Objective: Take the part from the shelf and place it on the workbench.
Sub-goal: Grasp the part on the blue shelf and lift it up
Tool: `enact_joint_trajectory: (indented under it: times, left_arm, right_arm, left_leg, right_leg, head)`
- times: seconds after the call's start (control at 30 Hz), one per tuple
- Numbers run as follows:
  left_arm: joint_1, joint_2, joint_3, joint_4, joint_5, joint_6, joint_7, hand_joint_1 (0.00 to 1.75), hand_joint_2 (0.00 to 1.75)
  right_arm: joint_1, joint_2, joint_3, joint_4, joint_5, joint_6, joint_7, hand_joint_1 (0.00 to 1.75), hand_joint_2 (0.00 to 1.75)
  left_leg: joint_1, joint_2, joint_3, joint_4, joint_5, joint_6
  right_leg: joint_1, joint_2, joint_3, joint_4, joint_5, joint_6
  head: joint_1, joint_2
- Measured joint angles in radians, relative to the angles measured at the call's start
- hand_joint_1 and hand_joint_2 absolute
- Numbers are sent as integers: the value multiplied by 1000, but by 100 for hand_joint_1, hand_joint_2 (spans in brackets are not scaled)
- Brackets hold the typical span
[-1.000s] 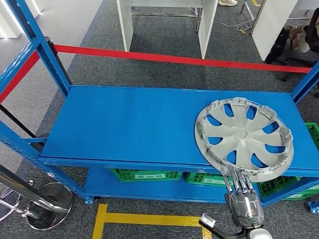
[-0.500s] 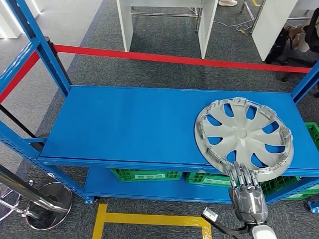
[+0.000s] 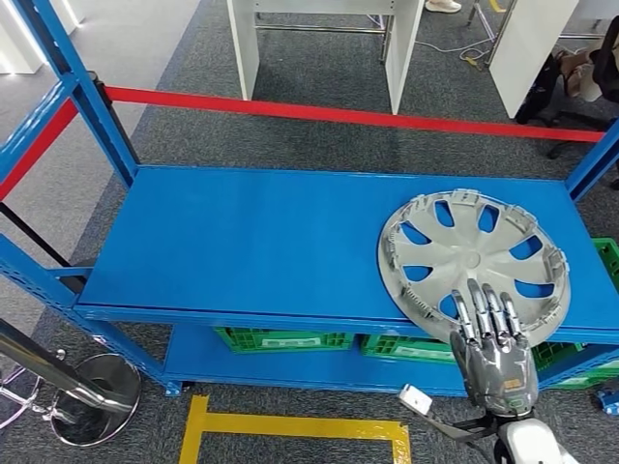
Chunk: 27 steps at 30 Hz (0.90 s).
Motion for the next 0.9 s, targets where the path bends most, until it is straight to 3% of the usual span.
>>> enact_joint_trajectory:
  times: [0.1, 0.2, 0.33, 0.57, 0.9]
  left_arm:
    - [2, -3, -2, 1, 10, -1, -9, 0, 0]
    - [4, -5, -10, 1, 25, -4, -12, 0, 0]
    - [5, -5, -40, 1, 71, 1, -12, 0, 0]
    - [4, -6, -78, 2, 90, -12, -12, 0, 0]
    - [2, -9, -100, 5, 103, -17, -12, 0, 0]
  right_arm:
    - [51, 89, -138, -118, 1, -3, -309, 0, 175]
    - [85, 161, -237, -165, 0, -4, -400, 0, 175]
    - [115, 189, -289, -164, 0, -4, -330, 0, 175]
    - [117, 186, -274, -113, 0, -4, -167, 0, 175]
    - [98, 168, -229, -88, 0, -4, -104, 0, 175]
  left_leg:
    - [1, -2, 0, 0, 0, 0]
    - [1, -2, -1, 0, 0, 0]
    - [1, -2, -1, 0, 0, 0]
    - [0, -1, 0, 0, 0, 0]
    - [0, -2, -1, 0, 0, 0]
  right_leg:
    - [1, -2, 0, 0, 0, 0]
    - [1, -1, 0, 0, -1, 0]
    - [0, -1, 0, 0, -1, -1]
    - [0, -1, 0, 0, 0, 0]
    - [0, -1, 0, 0, 0, 0]
  head:
    - [0, 0]
    - [0, 0]
    - [0, 0]
    - [0, 0]
    - [0, 0]
